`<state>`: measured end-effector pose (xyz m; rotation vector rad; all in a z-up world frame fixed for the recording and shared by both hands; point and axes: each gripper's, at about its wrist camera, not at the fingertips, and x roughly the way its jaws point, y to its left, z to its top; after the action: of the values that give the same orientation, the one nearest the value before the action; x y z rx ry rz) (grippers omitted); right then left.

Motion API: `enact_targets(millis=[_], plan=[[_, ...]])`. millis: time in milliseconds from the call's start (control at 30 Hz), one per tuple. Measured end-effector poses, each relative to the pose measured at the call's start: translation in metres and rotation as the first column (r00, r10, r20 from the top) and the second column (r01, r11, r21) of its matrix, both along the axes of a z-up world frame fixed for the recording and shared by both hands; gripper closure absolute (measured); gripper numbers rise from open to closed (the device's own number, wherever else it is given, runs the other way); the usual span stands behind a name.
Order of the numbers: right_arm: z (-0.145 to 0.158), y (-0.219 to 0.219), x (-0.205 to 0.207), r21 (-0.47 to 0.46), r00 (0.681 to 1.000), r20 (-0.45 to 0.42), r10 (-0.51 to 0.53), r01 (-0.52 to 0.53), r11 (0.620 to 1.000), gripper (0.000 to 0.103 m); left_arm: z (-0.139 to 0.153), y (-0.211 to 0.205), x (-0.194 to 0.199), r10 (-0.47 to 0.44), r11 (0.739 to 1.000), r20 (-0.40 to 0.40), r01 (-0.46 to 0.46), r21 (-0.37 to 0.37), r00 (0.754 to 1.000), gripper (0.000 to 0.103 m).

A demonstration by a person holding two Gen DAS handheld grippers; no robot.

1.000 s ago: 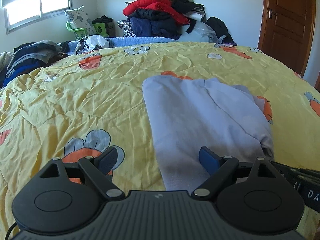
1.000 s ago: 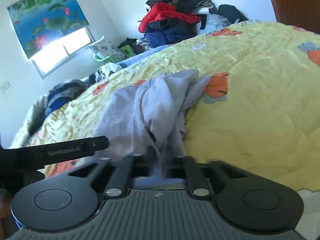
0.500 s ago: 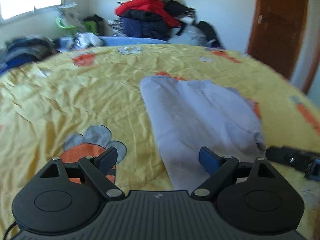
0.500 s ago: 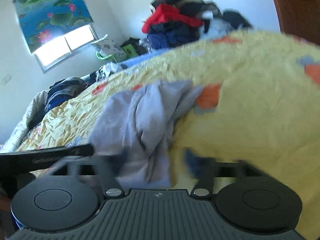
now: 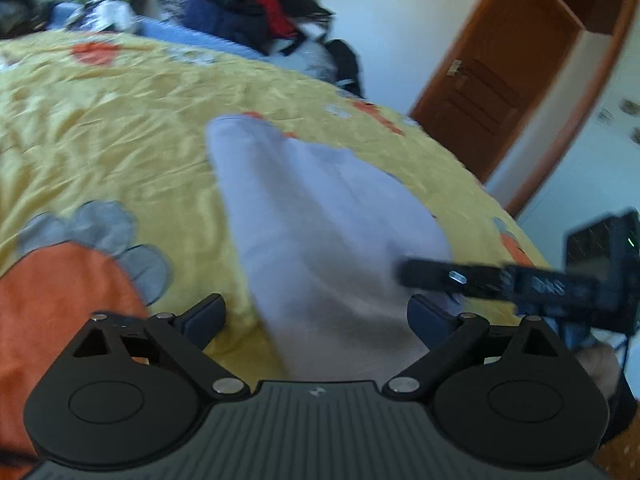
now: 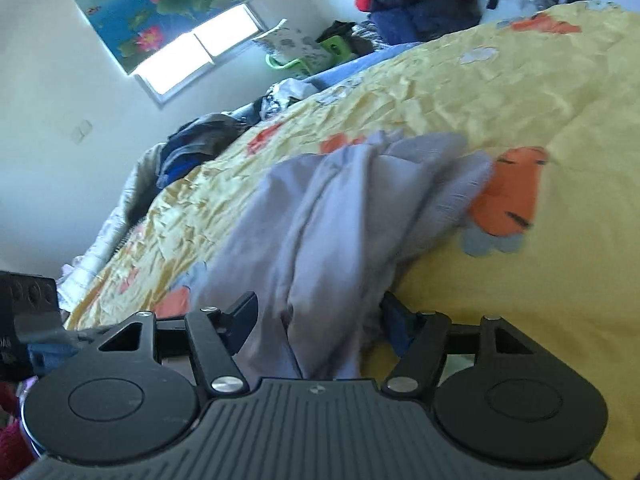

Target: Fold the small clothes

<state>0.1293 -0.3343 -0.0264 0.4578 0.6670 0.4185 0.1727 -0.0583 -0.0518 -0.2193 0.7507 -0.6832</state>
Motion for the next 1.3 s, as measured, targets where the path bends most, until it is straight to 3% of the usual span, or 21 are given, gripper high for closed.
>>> enact_targets(millis=[33,67,100,133,167,200,267,400,500,600,733,800,867,967,1067,1133,1200,1267,1300], plan=[[-0.002,0.003,0.003,0.000,1.000,0.010,-0.008,0.008,1.000,0.046,-0.001,-0.002,-0.002,-0.010,1.000,0.014,0.010,0.002,1.000,0.005],[-0.002,0.005,0.007,0.003,1.000,0.011,-0.022,0.022,1.000,0.059,-0.002,-0.006,-0.004,-0.019,1.000,0.030,0.019,0.007,0.999,0.006],[-0.004,0.004,0.009,0.014,0.999,0.002,-0.035,0.035,0.999,0.065,-0.003,-0.009,-0.007,-0.014,1.000,0.048,0.014,0.015,0.999,0.014],[-0.005,0.001,0.011,0.041,0.999,-0.007,-0.047,0.047,0.998,0.066,-0.003,-0.010,-0.010,-0.007,0.999,0.068,0.005,0.032,0.998,0.020],[-0.007,0.000,0.011,0.059,0.998,-0.014,-0.057,0.058,0.997,0.068,-0.003,-0.011,-0.014,0.004,0.998,0.090,-0.009,0.057,0.996,0.038],[-0.007,-0.001,0.010,0.064,0.998,-0.014,-0.066,0.067,0.996,0.070,-0.003,-0.011,-0.015,0.016,0.997,0.097,-0.023,0.069,0.995,0.046],[-0.010,0.000,0.006,0.075,0.996,-0.011,-0.089,0.089,0.993,0.072,-0.002,-0.005,-0.014,0.038,0.998,0.074,-0.042,0.047,0.997,0.069],[-0.006,0.009,0.006,0.109,0.991,-0.024,-0.129,0.131,0.985,0.073,0.003,0.009,-0.013,0.069,0.998,0.058,-0.069,-0.001,0.996,0.083],[0.008,0.024,0.010,0.097,0.994,0.028,-0.102,0.099,0.990,0.073,0.017,0.017,-0.016,0.100,0.995,0.118,-0.102,0.008,0.988,0.084],[0.031,0.048,0.019,0.010,0.992,0.101,-0.074,0.073,0.997,0.072,0.037,0.034,-0.011,0.140,0.990,0.158,-0.142,-0.002,0.977,0.084],[0.060,0.077,0.032,-0.023,0.977,0.210,-0.039,0.045,0.999,0.072,0.070,0.058,-0.003,0.196,0.980,0.238,-0.200,-0.005,0.951,0.084],[0.068,0.090,0.035,-0.033,0.968,0.252,-0.020,0.029,0.999,0.072,0.080,0.066,-0.002,0.205,0.975,0.247,-0.220,0.032,0.947,0.084],[0.063,0.098,0.042,-0.005,0.982,0.190,-0.007,0.009,1.000,0.071,0.076,0.073,0.001,0.222,0.969,0.191,-0.238,0.068,0.956,0.084],[0.035,0.102,0.049,0.016,0.999,0.041,-0.022,0.022,1.000,0.063,0.047,0.080,0.003,0.228,0.962,0.061,-0.235,0.142,0.972,0.083],[0.014,0.097,0.045,-0.019,0.995,-0.060,-0.081,0.080,0.997,0.060,0.021,0.085,-0.002,0.251,0.951,0.017,-0.250,0.181,0.968,0.080],[0.017,0.084,0.029,-0.011,0.990,-0.044,-0.132,0.131,0.991,0.055,0.020,0.089,-0.009,0.262,0.948,0.028,-0.263,0.177,0.965,0.073],[0.029,0.080,0.011,-0.097,0.972,0.011,-0.236,0.235,0.967,0.054,0.022,0.090,-0.013,0.278,0.938,0.048,-0.282,0.202,0.959,0.042],[0.044,0.089,-0.012,-0.194,0.952,0.109,-0.285,0.301,0.934,0.055,0.022,0.085,-0.021,0.296,0.922,0.088,-0.308,0.236,0.951,0.031],[0.049,0.097,-0.022,-0.207,0.953,0.156,-0.258,0.287,0.935,0.055,0.022,0.083,-0.023,0.299,0.915,0.107,-0.317,0.249,0.948,0.031]])
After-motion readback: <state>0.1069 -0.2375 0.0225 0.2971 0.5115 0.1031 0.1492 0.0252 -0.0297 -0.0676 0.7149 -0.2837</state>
